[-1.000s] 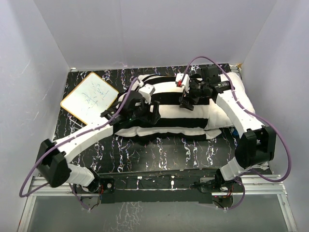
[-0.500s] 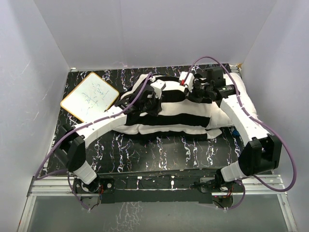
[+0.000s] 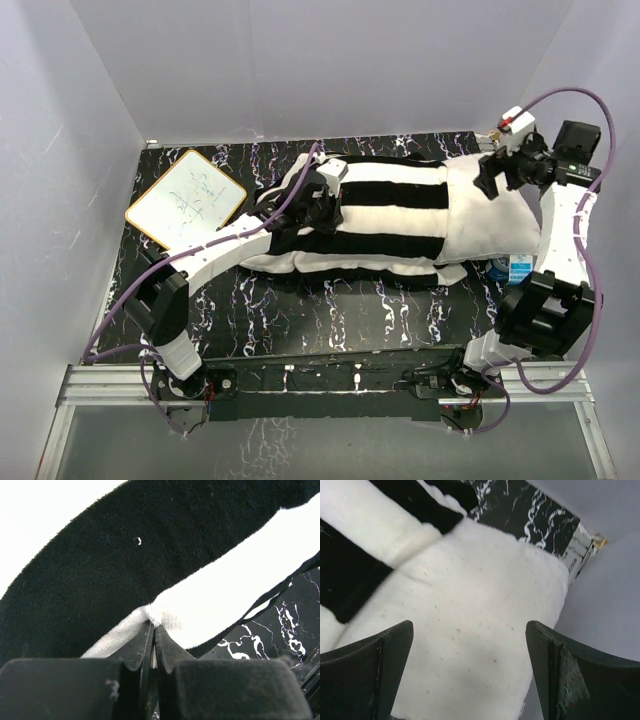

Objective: Put the pillow into the pillowcase
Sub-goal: Stuff the pillow into the pillowcase.

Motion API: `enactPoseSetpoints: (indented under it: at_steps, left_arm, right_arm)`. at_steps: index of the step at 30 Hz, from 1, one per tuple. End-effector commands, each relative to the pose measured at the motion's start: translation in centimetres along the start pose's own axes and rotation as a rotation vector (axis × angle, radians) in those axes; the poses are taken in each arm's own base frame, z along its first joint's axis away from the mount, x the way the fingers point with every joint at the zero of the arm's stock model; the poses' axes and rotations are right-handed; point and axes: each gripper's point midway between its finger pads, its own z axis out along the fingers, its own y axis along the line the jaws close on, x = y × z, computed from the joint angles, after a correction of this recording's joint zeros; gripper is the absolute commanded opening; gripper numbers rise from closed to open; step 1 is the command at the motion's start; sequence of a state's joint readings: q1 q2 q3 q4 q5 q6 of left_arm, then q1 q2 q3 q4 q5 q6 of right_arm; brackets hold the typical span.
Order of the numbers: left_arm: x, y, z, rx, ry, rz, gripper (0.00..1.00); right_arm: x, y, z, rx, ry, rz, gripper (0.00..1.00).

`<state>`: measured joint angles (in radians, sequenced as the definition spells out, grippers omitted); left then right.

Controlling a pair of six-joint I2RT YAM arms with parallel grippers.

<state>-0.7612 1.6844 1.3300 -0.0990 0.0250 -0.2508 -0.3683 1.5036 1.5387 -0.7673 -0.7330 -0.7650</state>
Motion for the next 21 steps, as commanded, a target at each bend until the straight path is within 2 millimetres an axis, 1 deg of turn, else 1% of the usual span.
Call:
enactPoseSetpoints:
  at_steps: [1, 3, 5, 6, 7, 8, 9, 10, 11, 12, 13, 14, 15, 18, 19, 20, 21]
  left_arm:
    - [-3.0, -0.5, -1.3, 0.014, -0.115, -0.027, 0.00]
    - [-3.5, -1.3, -1.6, 0.052, -0.125, -0.036, 0.00]
    - [-4.0, -2.2, -1.8, 0.097, -0.129, -0.056, 0.00]
    - [-4.3, -2.9, -1.9, 0.127, -0.129, -0.062, 0.00]
    - [-4.4, -3.4, -1.8, 0.156, -0.127, -0.071, 0.00]
    - [-4.7, -4.2, -1.7, 0.192, -0.128, -0.089, 0.00]
    - [-5.0, -5.0, -1.5, 0.238, -0.128, -0.107, 0.00]
    - [-5.2, -5.8, -1.2, 0.277, -0.124, -0.126, 0.00]
    - [-5.1, -6.7, -0.4, 0.319, -0.103, -0.144, 0.00]
    - [-5.3, -7.4, 0.2, 0.349, -0.094, -0.159, 0.00]
    - [-5.9, -8.1, 0.6, 0.375, -0.094, -0.169, 0.00]
    - [-6.3, -8.8, 1.1, 0.398, -0.092, -0.174, 0.00]
    - [-7.1, -9.7, 1.3, 0.421, -0.101, -0.171, 0.00]
    - [-8.9, -11.7, 2.0, 0.465, -0.109, -0.167, 0.00]
    - [-9.4, -12.1, 2.2, 0.476, -0.112, -0.169, 0.00]
    - [-9.1, -12.3, 2.6, 0.476, -0.101, -0.176, 0.00]
    - [-8.4, -12.1, 3.1, 0.469, -0.081, -0.186, 0.00]
  right_arm:
    - [5.4, -0.8, 0.6, -0.002, 0.130, 0.064, 0.99]
    - [8.4, -0.8, 1.7, 0.000, 0.194, 0.086, 0.99]
    - [11.5, 0.2, 2.9, -0.044, 0.251, 0.127, 0.99]
    - [12.3, 0.8, 3.4, -0.073, 0.256, 0.143, 0.93]
    - [12.9, 1.7, 3.9, -0.117, 0.258, 0.171, 0.83]
    - [13.0, 2.9, 4.4, -0.173, 0.245, 0.202, 0.67]
    - [12.7, 4.2, 4.8, -0.236, 0.220, 0.236, 0.50]
    - [12.0, 5.6, 5.1, -0.302, 0.191, 0.273, 0.32]
    - [10.6, 7.3, 5.4, -0.378, 0.138, 0.300, 0.20]
    - [9.3, 8.7, 5.4, -0.433, 0.098, 0.313, 0.14]
    - [8.1, 10.0, 5.4, -0.470, 0.071, 0.318, 0.10]
    - [6.2, 11.5, 5.4, -0.519, 0.019, 0.323, 0.09]
    - [4.2, 13.1, 5.3, -0.564, -0.020, 0.315, 0.08]
    - [-0.4, 16.8, 4.6, -0.643, -0.109, 0.321, 0.08]
    - [-1.3, 17.7, 4.4, -0.652, -0.130, 0.323, 0.08]
    - [-2.0, 18.2, 4.5, -0.644, -0.149, 0.321, 0.08]
    - [-2.3, 18.2, 4.7, -0.616, -0.165, 0.318, 0.08]
